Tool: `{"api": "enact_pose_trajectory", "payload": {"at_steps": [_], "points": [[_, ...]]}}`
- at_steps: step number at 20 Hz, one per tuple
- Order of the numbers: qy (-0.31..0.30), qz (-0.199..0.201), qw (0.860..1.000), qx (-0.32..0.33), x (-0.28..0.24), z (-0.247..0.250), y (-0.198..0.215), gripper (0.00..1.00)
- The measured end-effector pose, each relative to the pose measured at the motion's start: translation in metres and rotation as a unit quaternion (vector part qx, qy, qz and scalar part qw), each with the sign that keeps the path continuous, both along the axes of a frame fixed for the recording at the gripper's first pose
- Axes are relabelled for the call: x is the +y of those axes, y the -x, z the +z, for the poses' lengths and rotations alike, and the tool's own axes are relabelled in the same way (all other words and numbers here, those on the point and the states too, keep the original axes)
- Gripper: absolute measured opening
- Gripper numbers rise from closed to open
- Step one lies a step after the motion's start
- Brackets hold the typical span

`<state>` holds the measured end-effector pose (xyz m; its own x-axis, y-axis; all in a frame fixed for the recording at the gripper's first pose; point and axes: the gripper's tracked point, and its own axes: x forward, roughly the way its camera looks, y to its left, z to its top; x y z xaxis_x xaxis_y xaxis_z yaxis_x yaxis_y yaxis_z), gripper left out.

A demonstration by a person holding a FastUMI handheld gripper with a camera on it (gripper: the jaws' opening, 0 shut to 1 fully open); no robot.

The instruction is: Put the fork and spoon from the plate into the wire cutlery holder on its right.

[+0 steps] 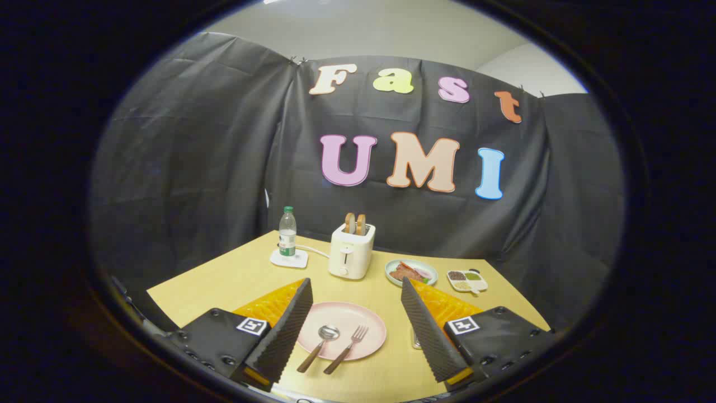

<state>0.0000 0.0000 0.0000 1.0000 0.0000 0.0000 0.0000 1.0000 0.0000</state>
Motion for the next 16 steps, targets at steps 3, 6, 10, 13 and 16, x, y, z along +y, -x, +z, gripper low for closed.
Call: {"api": "enact_pose_trajectory", "payload": {"at_steps": [3,6,10,13,16], "points": [[0.002,0.002,1.000,0.002,0.0000,-0.0021,-0.0013,1.00],[0.005,0.004,1.000,0.003,-0.0011,-0.0039,-0.0011,1.00],[0.008,0.004,1.000,0.005,-0.0028,-0.0052,-0.0031,1.00],[0.010,0.005,1.000,0.007,-0.0038,-0.0059,-0.0018,1.00],[0.010,0.006,1.000,0.009,-0.0036,-0.0076,-0.0028,1.00]]}}
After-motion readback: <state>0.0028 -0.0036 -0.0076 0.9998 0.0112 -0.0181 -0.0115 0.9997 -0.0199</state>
